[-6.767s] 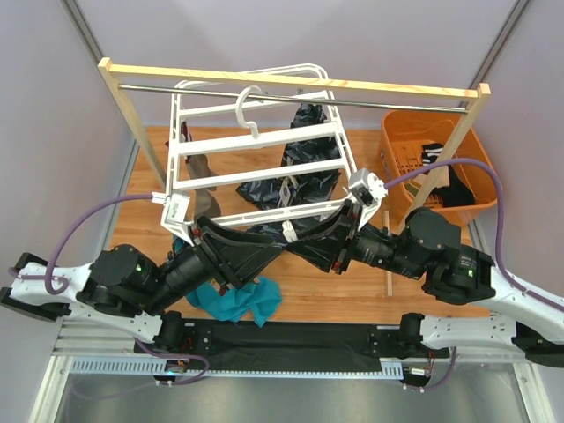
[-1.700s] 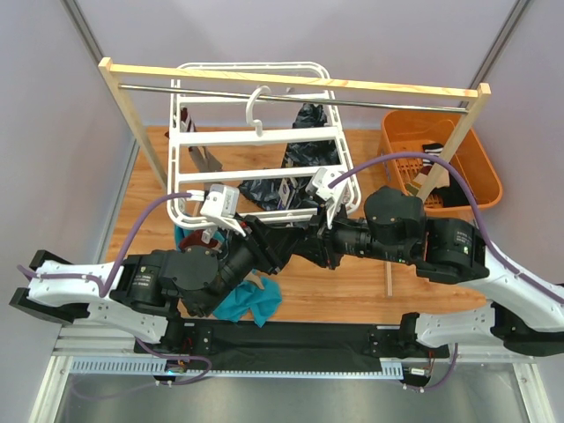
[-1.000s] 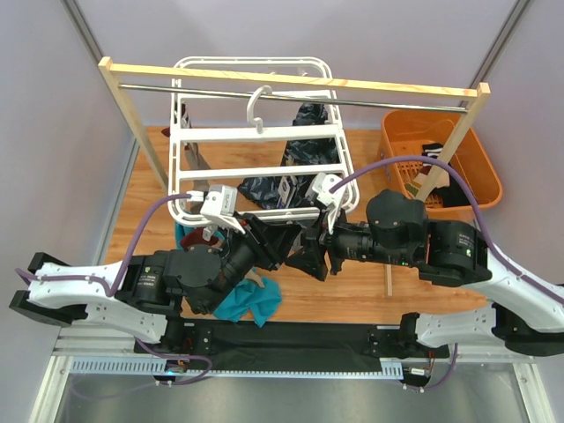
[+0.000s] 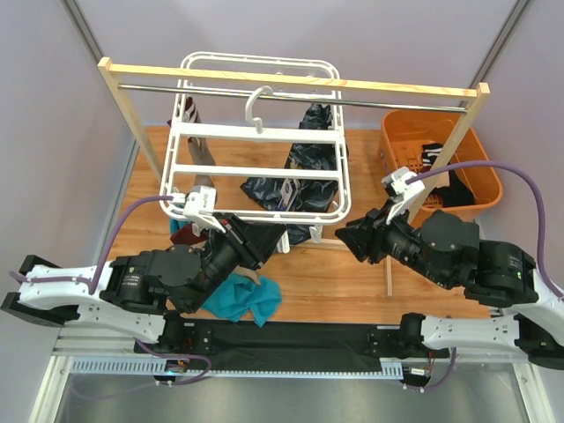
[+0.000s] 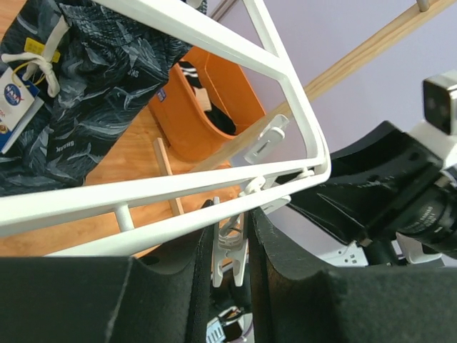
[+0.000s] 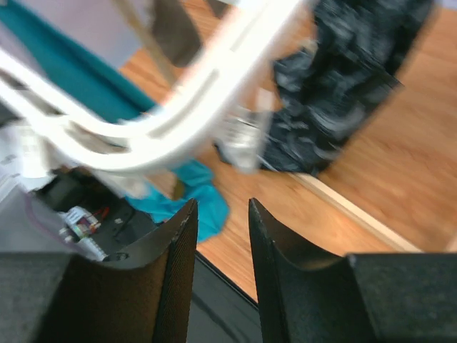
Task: Clip the socks to the hanger
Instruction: Pick up the clamp from the hanger, then pick up the sock.
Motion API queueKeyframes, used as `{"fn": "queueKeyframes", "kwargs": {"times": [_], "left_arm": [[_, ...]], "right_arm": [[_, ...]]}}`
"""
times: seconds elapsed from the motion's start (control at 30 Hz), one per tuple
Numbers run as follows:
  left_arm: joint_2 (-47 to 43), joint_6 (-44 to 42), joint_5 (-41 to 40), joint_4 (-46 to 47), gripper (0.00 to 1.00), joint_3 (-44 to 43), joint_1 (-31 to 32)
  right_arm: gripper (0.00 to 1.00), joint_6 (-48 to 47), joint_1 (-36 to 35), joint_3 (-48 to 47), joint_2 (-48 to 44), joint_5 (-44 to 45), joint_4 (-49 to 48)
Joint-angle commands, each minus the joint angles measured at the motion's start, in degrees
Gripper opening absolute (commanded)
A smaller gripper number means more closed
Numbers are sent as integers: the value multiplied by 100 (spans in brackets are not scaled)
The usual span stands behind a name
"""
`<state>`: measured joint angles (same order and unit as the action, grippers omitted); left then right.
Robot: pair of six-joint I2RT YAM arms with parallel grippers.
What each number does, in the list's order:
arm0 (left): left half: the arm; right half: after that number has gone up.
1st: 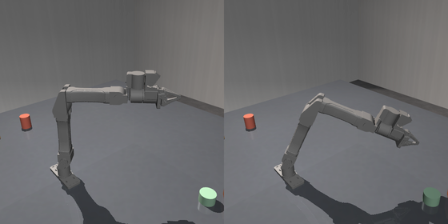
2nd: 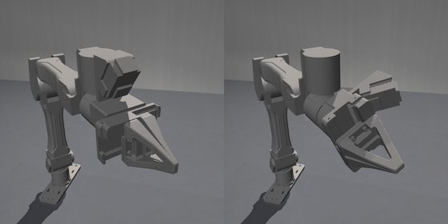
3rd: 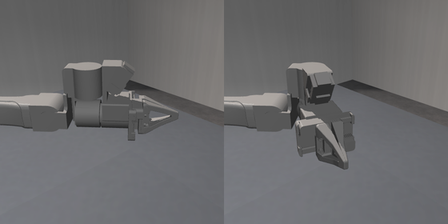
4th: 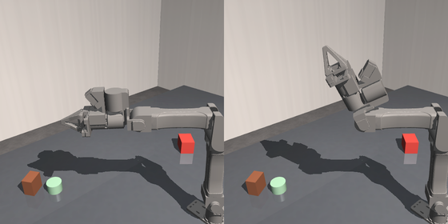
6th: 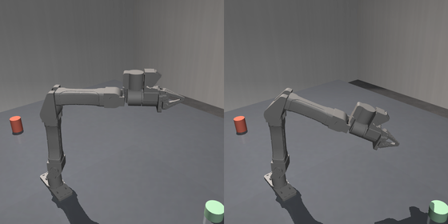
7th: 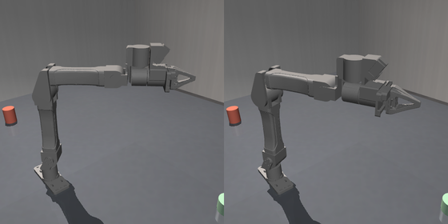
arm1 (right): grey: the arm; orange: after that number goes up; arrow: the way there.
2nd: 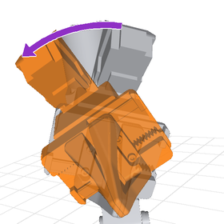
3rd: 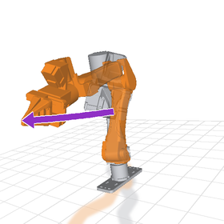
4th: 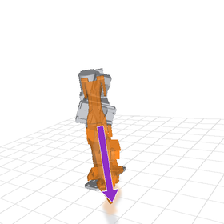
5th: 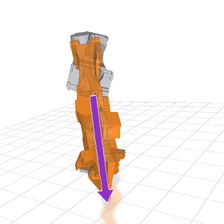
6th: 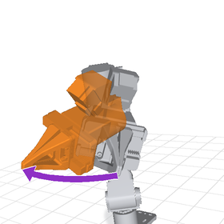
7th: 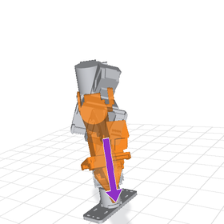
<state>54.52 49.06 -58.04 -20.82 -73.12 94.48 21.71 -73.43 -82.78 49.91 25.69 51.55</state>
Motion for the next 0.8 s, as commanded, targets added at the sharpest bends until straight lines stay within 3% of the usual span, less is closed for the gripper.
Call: {"fn": "queueKeyframes", "kwargs": {"times": [0.0, 0.13, 0.23, 0.27, 0.33, 0.4, 0.57, 0.6, 0.63, 0.77], "left_arm": [[-99, 122, -102, -98, 0, 79, -17], [-152, 157, -111, -115, 0, 149, -8], [-152, 183, -111, -159, 0, 167, -8], [-161, 192, -111, -177, 0, 158, -17], [-179, 174, -93, -186, 0, 167, -17], [-222, 166, -85, -229, 0, 158, -17], [-337, 201, -50, -265, 0, 272, -17], [-363, 201, -49, -274, 0, 272, -17], [-363, 209, -49, -291, 0, 298, -8], [-433, 174, 47, -282, 0, 369, -8]], "right_arm": [[35, 892, -14, 358, -244, 1653, 1031], [35, 2262, 74, 1289, -613, 2580, 1937], [31, 2486, 1090, 2089, -763, 1635, 1842], [19, 2556, 1607, 2291, -1007, 1362, 1780], [14, 2574, 1761, 2950, -1473, 903, 1411], [14, 3127, 1771, 3284, -2045, 920, 1576], [39, 4918, 1771, 2971, -2451, 1893, 3050], [39, 5931, 1771, 2857, -2425, 2365, 3915], [36, 6176, 1771, 2725, -2407, 2614, 4246], [36, 6573, 1806, 2505, -2241, 3230, 4346]]}}
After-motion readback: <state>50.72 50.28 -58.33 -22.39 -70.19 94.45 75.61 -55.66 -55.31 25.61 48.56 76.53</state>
